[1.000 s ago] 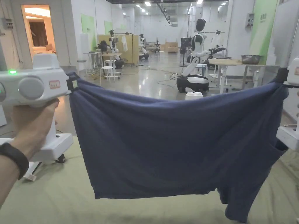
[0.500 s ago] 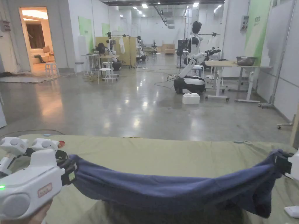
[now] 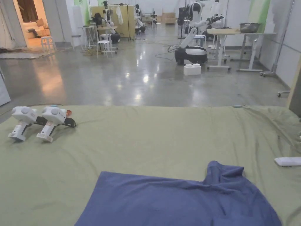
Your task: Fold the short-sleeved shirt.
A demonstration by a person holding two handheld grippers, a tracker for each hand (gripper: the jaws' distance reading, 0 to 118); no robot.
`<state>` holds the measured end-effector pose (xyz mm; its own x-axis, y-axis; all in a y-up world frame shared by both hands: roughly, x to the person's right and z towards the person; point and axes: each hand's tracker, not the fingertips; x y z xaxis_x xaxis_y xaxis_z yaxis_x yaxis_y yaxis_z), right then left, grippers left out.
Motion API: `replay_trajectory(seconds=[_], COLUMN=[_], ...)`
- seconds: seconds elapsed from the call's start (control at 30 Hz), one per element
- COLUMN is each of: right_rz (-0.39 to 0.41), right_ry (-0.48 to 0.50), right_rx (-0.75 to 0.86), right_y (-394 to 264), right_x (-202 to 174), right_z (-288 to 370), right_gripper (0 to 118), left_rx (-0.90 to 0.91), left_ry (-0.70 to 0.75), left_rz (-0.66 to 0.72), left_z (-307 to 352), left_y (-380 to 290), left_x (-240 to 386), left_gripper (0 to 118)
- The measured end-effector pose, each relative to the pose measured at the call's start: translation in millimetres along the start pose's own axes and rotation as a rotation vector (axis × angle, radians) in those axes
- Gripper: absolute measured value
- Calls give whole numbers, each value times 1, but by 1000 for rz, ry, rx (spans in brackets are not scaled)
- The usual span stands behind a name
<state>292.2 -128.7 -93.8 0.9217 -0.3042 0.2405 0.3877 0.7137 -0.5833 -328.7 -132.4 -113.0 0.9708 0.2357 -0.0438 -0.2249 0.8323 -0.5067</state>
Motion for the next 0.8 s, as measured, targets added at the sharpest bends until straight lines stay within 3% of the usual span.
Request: replay_trajectory(seconds=[0.2,0.27,0.3,0.37,0.4,0.57,0.8], right_rz=[2,39,64,82,76,75,288], right_ry=[-58,-62,-87,-133,-134,-86,17], right_rx=[-149,-185,-203,-195,-188,-23,331], right_y=[-32,-37,-38,-42,-42,-27,17], right_x=[21,21,21,22,25,18,-51], right_z=[-22,-25,-27,-24,-22,10,74], right_gripper=[0,2,19,73,84,83,83], left_rx=[-176,-210,-204,-216,-201,-7,289], left_ry=[39,26,34,40,57,108,38], left_rz=[30,59,57,57,60,-21,-224], left_z=[-20,-23,-21,-19,-16,19,86], left_y=[-37,-44,-45,-45,-43,-2,55], left_x=[-18,-23,-25,-28,-28,-6,80], left_gripper=[1,16,38,79,86,86,85])
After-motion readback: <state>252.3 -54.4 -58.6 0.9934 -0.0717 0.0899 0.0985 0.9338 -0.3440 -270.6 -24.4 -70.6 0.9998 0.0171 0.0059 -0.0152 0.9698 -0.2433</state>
